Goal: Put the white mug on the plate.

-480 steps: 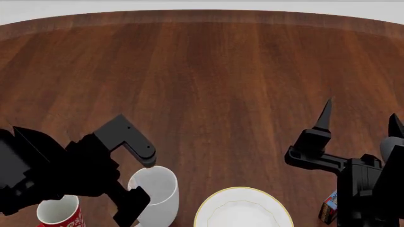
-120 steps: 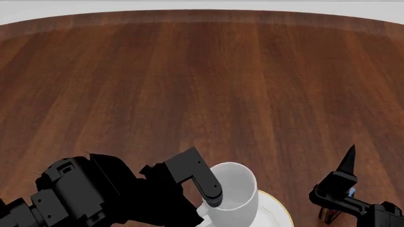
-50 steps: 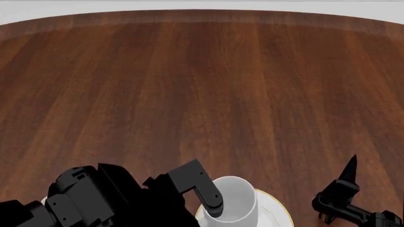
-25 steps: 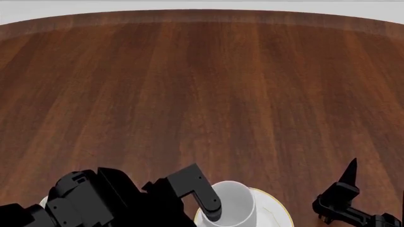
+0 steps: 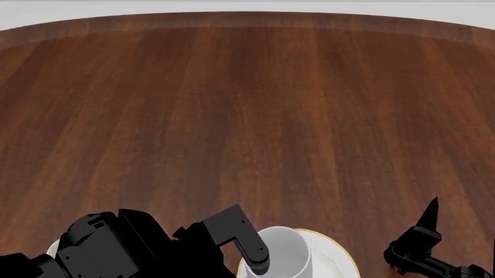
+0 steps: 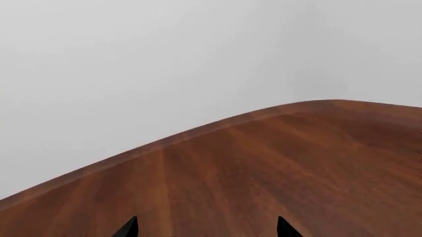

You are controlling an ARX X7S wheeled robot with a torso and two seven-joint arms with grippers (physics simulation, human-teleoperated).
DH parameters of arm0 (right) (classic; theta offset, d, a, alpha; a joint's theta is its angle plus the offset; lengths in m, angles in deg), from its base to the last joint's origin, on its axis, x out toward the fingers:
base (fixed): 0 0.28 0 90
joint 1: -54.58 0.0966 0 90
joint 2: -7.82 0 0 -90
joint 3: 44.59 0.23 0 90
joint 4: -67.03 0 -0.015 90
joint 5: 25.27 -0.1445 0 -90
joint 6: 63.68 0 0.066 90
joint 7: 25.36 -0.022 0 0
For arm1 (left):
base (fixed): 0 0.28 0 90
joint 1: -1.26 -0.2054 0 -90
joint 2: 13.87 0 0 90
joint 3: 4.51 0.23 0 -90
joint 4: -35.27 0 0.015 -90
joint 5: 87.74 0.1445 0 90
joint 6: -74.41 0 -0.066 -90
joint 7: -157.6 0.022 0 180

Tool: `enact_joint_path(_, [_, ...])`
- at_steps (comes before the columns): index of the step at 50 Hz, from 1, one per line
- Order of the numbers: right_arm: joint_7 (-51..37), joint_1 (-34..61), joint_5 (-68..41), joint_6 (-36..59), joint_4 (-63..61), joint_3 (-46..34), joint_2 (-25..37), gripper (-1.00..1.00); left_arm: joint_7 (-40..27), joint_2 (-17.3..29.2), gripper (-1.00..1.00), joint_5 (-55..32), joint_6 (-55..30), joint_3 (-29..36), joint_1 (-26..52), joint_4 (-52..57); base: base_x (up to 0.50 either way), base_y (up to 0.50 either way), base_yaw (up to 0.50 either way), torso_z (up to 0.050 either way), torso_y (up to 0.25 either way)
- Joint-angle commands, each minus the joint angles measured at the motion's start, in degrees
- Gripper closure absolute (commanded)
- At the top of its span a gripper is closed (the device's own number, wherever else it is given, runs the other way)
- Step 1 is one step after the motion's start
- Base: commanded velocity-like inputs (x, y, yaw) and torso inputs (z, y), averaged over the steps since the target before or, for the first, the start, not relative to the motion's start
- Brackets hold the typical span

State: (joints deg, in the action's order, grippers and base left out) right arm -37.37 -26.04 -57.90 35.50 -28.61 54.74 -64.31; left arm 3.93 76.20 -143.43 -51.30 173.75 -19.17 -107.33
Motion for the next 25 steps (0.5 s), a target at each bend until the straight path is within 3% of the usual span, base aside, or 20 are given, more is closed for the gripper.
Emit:
enact_joint_path(1, [0.18,-0.13,-0.17,-0.50,0.78,0.00,-0.07,-1.00,0.04,-0.06,1.00,-0.22,-0.08,-0.54,-0.15,-0.11,0.00,0.00,0.00,0.000,0.000])
enact_joint_path(25, [0.92,-0.56,-0.59,-1.98,2.76,0.14,-0.31,-1.00,0.40,-0.06,1.00,0.19,-0.30,-0.65,-0.87,-0.43,0.00,0.00,0.00,0.000,0.000])
